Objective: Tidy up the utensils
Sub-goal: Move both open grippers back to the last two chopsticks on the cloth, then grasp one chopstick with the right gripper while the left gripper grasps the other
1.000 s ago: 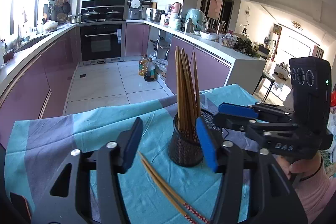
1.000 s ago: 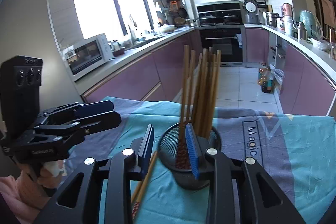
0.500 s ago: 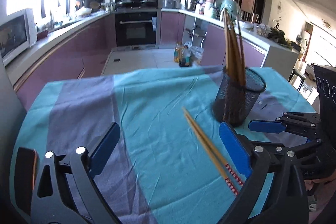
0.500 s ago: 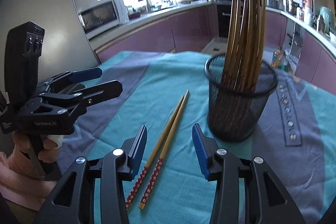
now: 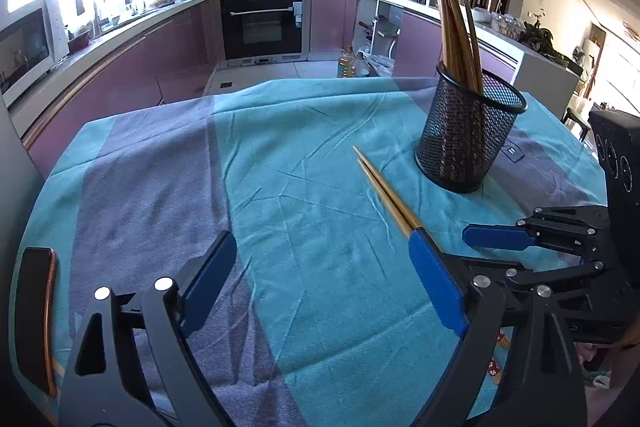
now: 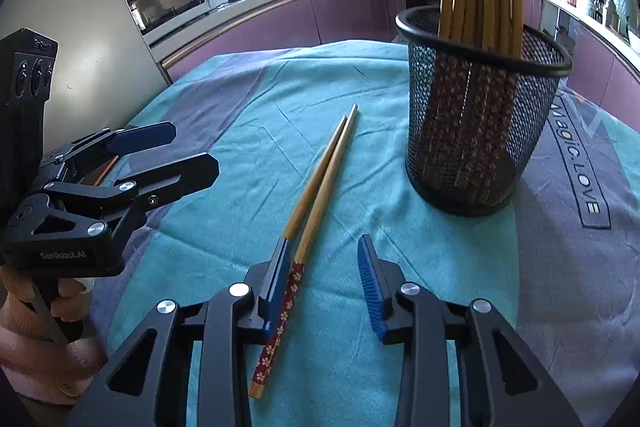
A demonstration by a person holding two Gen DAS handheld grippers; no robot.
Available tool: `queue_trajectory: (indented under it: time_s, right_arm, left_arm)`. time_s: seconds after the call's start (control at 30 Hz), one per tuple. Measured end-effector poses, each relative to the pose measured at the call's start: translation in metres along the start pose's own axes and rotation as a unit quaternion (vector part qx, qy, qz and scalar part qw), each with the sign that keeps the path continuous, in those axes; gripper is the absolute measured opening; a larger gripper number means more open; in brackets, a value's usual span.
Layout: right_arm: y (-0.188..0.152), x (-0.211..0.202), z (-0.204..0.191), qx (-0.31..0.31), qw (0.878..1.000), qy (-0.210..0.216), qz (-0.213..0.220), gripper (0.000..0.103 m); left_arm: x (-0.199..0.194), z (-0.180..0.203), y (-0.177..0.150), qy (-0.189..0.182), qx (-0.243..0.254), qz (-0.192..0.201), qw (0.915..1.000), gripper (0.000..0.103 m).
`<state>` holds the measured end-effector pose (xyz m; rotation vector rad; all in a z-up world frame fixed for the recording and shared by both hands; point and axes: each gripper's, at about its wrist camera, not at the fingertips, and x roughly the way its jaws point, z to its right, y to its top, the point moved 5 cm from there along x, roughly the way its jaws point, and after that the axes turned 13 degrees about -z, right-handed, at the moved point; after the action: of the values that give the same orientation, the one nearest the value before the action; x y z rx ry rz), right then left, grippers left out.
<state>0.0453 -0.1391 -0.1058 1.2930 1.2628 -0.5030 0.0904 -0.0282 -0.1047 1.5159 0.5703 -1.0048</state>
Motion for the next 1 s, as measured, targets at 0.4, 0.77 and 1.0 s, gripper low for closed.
queue_trajectory:
  time_s: [0.4,0.77,1.0]
  right_arm:
    - [-0.007,-0.002,0.006,0.01,1.0,0.0,-0.005,0.02]
    - [-0.018,-0.007,0.015,0.034,0.999,0.01,-0.01,0.011]
    - [-0.022,-0.009,0.012,0.028,0.999,0.014,-0.02,0.011]
  left_arm:
    - [0.018,0.027,-0.003,-0.016,0.037,-0.029,0.9988,0.071]
    - [0.047,0.056,0.002,-0.027,0.072,-0.071,0.9945,0.055]
    - [0.055,0.059,0.006,-0.036,0.077,-0.079,0.9933,0.037]
